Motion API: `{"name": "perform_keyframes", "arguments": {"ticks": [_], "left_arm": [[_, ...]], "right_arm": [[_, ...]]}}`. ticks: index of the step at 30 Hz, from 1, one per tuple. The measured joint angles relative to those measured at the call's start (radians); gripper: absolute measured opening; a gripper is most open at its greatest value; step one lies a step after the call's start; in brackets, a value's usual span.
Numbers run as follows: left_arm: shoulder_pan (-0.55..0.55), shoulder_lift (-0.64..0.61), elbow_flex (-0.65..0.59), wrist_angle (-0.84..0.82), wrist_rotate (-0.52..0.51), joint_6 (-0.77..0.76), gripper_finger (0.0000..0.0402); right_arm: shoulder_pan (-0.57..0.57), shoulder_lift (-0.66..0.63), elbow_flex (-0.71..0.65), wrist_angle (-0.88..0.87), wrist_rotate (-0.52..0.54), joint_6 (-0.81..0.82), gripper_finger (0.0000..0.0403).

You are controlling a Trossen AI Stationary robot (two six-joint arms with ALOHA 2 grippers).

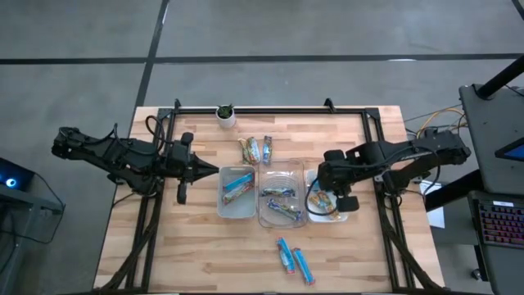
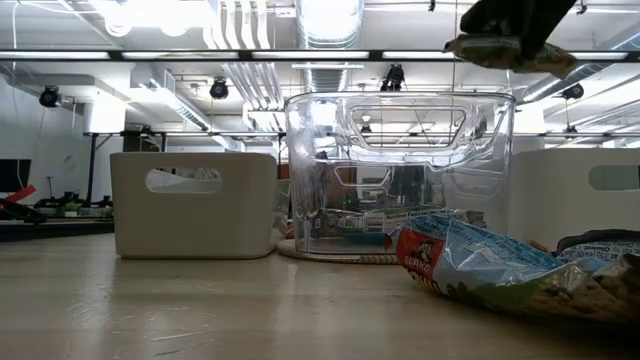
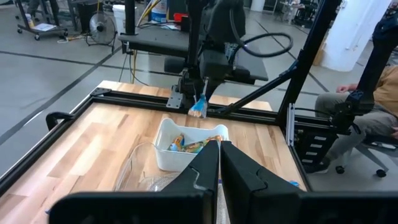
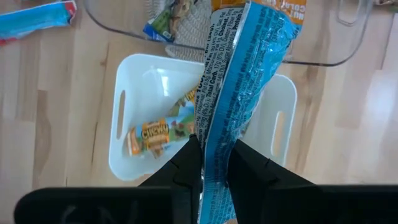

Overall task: Pick and place Granola Bars by type
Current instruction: Put the right yellow granola bar into the white bin

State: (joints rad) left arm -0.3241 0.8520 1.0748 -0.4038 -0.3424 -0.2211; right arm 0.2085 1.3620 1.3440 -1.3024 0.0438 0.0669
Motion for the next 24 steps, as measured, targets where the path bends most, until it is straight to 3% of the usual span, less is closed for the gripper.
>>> {"name": "perform_keyframes", "arguments": {"ticks": [13, 24], "left_arm": [[0.000, 0.000, 0.000, -0.001, 0.000, 0.000, 0.0000], [0.000, 0.000, 0.000, -0.002, 0.000, 0.000, 0.0000]], "right_arm": [[0.000, -0.040, -0.264, 0.192, -0.053, 0.057, 0.0054], [0.000, -0.038, -0.344, 0.248, -0.081, 0.064, 0.0054]]}}
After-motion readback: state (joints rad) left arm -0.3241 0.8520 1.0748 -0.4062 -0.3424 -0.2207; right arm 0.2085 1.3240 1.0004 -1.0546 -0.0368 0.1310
